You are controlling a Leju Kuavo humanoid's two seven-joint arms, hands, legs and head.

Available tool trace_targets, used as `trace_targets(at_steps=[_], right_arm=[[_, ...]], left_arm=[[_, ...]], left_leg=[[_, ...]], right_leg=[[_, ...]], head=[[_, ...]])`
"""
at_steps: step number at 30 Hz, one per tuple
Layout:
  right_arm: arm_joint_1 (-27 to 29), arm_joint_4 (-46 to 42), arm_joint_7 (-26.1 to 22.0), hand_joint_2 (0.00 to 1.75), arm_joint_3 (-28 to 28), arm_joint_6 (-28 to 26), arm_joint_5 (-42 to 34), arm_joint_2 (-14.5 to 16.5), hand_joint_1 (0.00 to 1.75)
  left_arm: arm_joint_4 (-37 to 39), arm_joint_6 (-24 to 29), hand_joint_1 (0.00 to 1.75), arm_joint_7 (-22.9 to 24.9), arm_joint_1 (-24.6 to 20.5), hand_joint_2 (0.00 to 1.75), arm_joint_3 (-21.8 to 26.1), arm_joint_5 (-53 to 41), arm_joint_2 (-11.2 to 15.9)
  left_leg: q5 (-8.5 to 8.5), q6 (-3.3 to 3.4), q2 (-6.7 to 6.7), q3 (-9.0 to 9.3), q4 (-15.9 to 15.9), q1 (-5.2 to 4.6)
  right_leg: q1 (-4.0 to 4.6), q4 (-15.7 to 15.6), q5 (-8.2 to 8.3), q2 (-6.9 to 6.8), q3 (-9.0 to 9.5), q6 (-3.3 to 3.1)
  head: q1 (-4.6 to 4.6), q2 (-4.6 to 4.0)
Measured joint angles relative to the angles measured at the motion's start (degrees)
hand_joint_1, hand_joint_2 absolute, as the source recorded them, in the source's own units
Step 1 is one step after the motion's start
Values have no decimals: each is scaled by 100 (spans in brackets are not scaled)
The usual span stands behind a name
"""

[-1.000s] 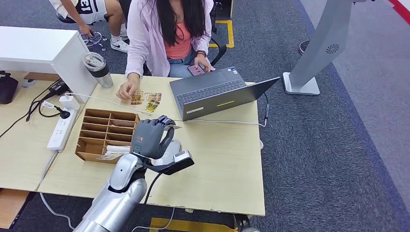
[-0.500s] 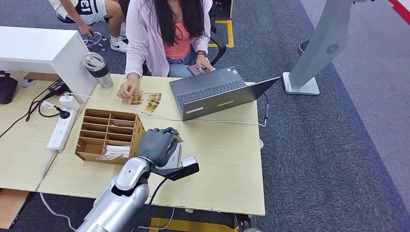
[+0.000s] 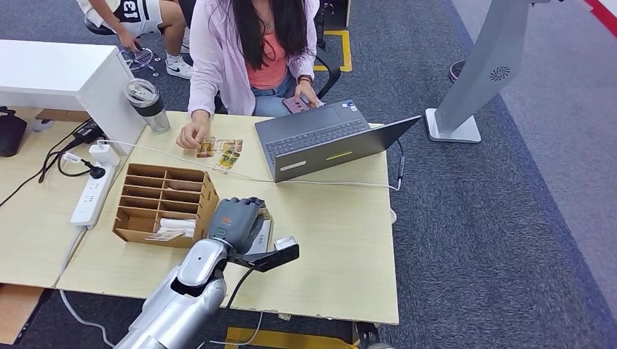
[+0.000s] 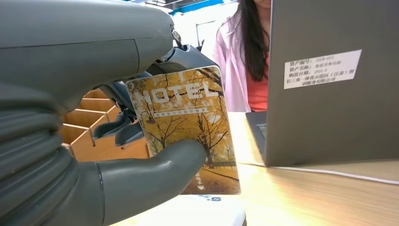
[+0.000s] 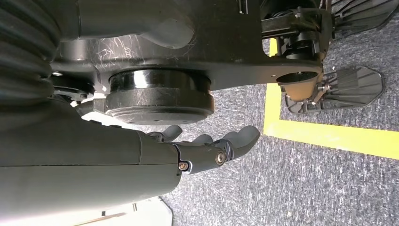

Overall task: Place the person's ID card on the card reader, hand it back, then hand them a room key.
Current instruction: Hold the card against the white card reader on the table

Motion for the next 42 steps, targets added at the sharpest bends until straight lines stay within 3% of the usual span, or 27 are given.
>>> trace_targets(at_steps=[18,24,42], right_arm=[[26,2,6,175,-20,10,-67,-42,0],[25,2,52,175,-19,19,-47,-47,0],[25,0,61,175,-18,19,-46,-49,0]], left_arm=[[550,-167,175,676,-97,175,0,-347,42],[855,-437,175,605,-292,175,0,-337,34],[1139,-439,175,551,-490,175,0,-326,-3]], left_leg=[[0,0,-1,-1,0,0],[0,0,-1,1,-1,0],[3,0,-1,4,-1,0]], right_leg=[[0,0,0,-1,1,0],[0,0,0,-4,6,0],[0,0,1,-4,10,0]], head=[[0,0],[0,0],[1,0]])
